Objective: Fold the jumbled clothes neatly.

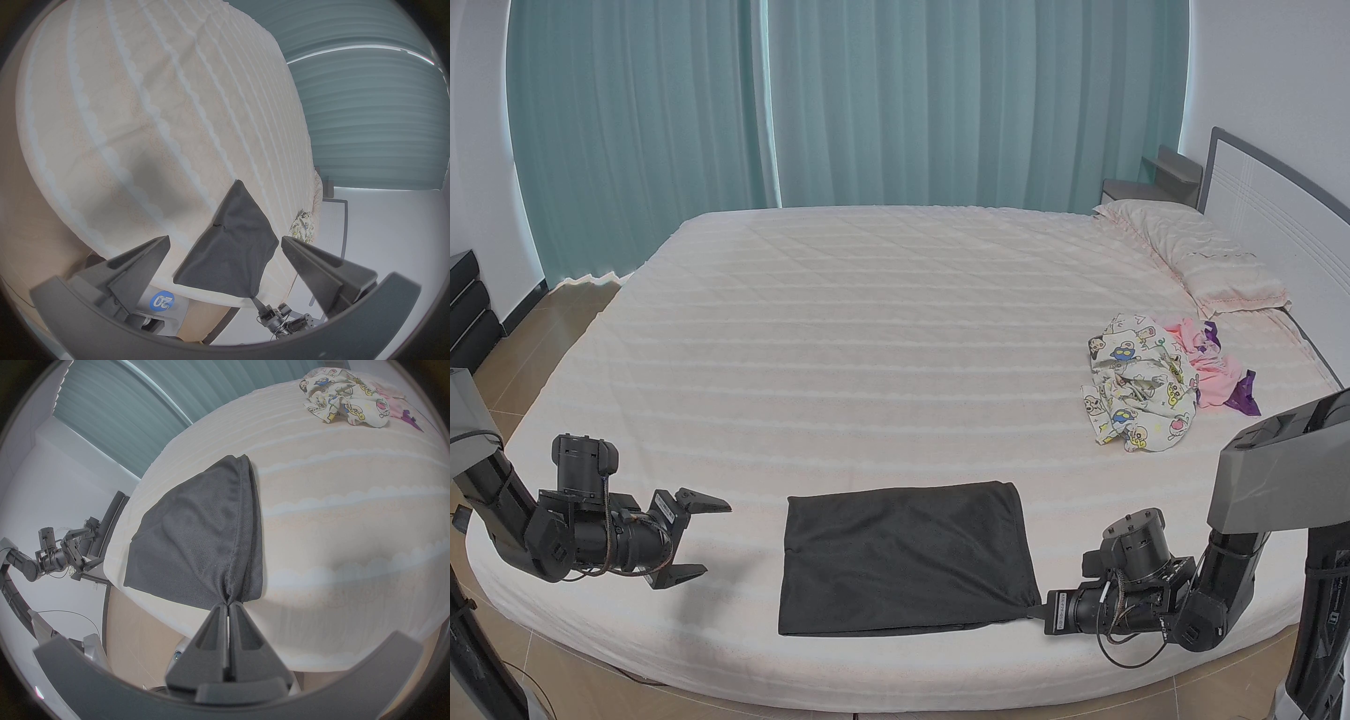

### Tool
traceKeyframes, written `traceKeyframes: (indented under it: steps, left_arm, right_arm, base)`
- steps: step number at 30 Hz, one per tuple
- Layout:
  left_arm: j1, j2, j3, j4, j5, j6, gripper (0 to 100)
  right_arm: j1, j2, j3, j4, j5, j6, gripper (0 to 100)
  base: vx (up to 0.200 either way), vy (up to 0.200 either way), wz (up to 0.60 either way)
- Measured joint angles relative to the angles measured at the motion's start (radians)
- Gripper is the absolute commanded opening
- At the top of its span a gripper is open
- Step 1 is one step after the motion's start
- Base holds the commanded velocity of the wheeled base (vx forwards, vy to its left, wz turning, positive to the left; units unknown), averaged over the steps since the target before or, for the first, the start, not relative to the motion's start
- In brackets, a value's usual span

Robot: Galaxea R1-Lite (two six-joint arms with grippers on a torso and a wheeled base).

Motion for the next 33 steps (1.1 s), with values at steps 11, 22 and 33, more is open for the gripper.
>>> traceKeyframes:
  steps: [11, 22, 33]
  left_arm:
    - [0.0, 0.0, 0.0, 0.0, 0.0, 0.0, 100]
    - [0.0, 0.0, 0.001, 0.0, 0.0, 0.001, 100]
    - [-0.054, 0.002, 0.015, -0.002, 0.058, 0.027, 100]
  right_arm:
    - [0.001, -0.021, 0.026, 0.001, 0.002, -0.012, 0]
    - [0.002, -0.021, 0.04, 0.001, 0.013, -0.041, 100]
    - [-0.033, -0.043, -0.015, -0.057, 0.001, -0.007, 100]
  base:
    - [0.0, 0.0, 0.0]
    - [0.0, 0.0, 0.0]
    - [0.0, 0.0, 0.0]
